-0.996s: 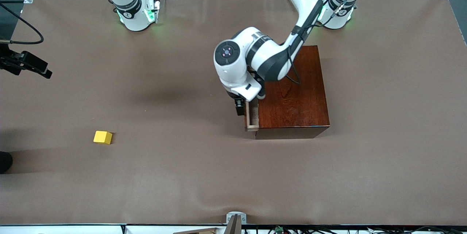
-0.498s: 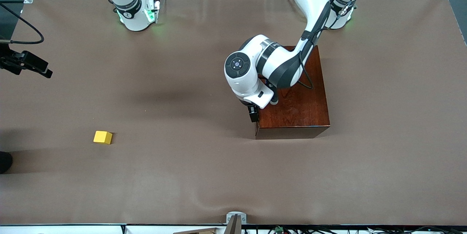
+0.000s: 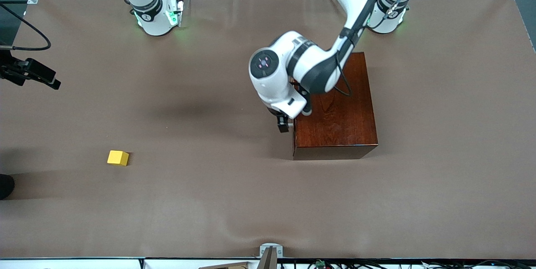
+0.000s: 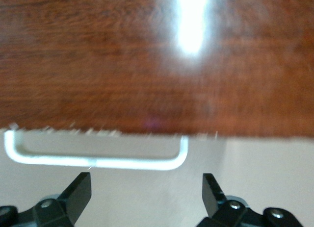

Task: Open drawer, take yellow block, close drawer
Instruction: 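Press the drawer front shut with the left gripper and withdraw it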

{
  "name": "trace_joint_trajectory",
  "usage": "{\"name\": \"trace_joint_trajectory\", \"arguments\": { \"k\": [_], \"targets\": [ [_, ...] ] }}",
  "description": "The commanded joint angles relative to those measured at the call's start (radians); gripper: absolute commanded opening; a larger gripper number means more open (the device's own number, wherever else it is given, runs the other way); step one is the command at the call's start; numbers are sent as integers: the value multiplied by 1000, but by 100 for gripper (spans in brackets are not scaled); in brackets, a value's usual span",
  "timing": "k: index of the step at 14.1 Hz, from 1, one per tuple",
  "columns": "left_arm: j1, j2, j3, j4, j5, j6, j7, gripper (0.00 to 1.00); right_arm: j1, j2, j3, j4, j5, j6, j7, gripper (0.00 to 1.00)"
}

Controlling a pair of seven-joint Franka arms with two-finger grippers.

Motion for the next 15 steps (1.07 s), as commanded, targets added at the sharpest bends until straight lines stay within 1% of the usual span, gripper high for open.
{"name": "trace_joint_trajectory", "arguments": {
  "k": [1,5,10,12,15],
  "targets": [
    [-24,-60,13,-8,22,-30,128,100,-9,-5,9,9,-7,-15,1,100],
    [2,-123,25,-14,25,-37,361,100,-8,-5,9,9,-7,-15,1,100],
    [183,-189,22,-60,24,-55,616,100,-9,-5,9,9,-7,-11,0,100],
    [288,-237,12,-114,10,-53,760,100,-8,-5,9,9,-7,-10,1,100],
    [416,-312,8,-190,-2,-53,1007,100,-9,-5,9,9,-7,-10,0,100]
  ]
}}
